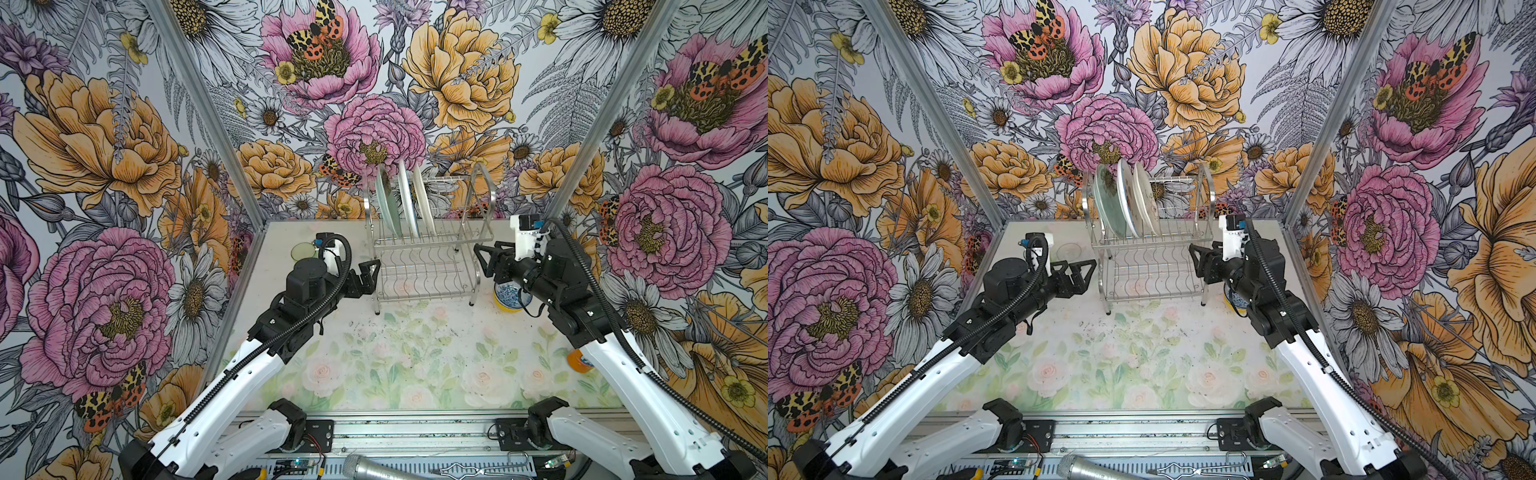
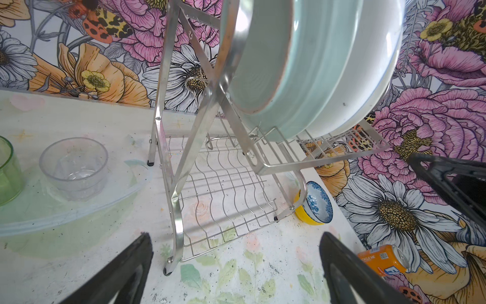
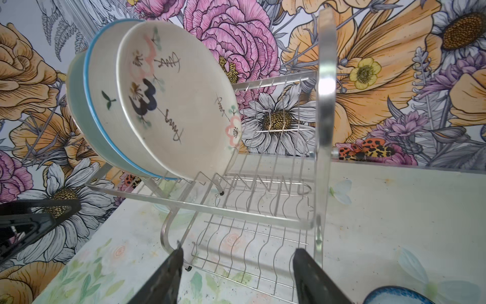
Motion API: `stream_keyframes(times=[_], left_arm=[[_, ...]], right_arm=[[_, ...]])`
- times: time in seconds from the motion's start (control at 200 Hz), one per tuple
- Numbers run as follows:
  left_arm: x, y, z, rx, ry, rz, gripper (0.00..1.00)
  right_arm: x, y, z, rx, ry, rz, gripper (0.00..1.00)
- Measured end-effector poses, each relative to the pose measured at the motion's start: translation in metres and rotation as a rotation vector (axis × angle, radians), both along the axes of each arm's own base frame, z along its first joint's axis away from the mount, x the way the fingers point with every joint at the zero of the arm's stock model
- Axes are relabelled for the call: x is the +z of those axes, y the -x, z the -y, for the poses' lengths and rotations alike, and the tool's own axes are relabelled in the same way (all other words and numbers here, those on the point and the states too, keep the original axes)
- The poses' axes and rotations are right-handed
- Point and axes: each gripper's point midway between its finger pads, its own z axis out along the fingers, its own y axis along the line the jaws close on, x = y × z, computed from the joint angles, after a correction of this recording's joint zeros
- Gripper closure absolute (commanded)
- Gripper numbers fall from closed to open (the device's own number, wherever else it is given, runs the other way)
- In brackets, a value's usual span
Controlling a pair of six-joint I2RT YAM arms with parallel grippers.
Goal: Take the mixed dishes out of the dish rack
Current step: 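Raise the right gripper to the rack plates while the left gripper approaches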
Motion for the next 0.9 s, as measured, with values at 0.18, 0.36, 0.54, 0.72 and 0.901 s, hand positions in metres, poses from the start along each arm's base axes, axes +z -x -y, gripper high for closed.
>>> stream_keyframes(times=[0.18, 0.36, 0.54, 0.72, 0.901], left_arm=[[0.004, -0.010, 0.007, -0.006, -0.007, -0.007, 0.01], [0.008, -0.018, 0.012, -0.009, -0.006, 0.004, 0.01], [0.008, -0.027, 0.016, -0.004, 0.003, 0.015, 0.01], [0.014, -0.033, 0.018, -0.001, 0.031, 0.049, 0.01], [0.020, -0.039, 0.012, 0.020, 0.045, 0.073, 0.01]], right_arm=[[0.014, -0.011, -0.028, 0.061, -0.018, 0.026, 0.33], [0.024, -0.023, -0.050, 0.101, -0.019, 0.069, 0.33], [0.036, -0.039, -0.069, 0.127, -0.021, 0.100, 0.34], [0.031, -0.049, -0.081, 0.143, -0.022, 0.097, 0.34], [0.027, -0.056, -0.095, 0.168, -0.024, 0.085, 0.34]])
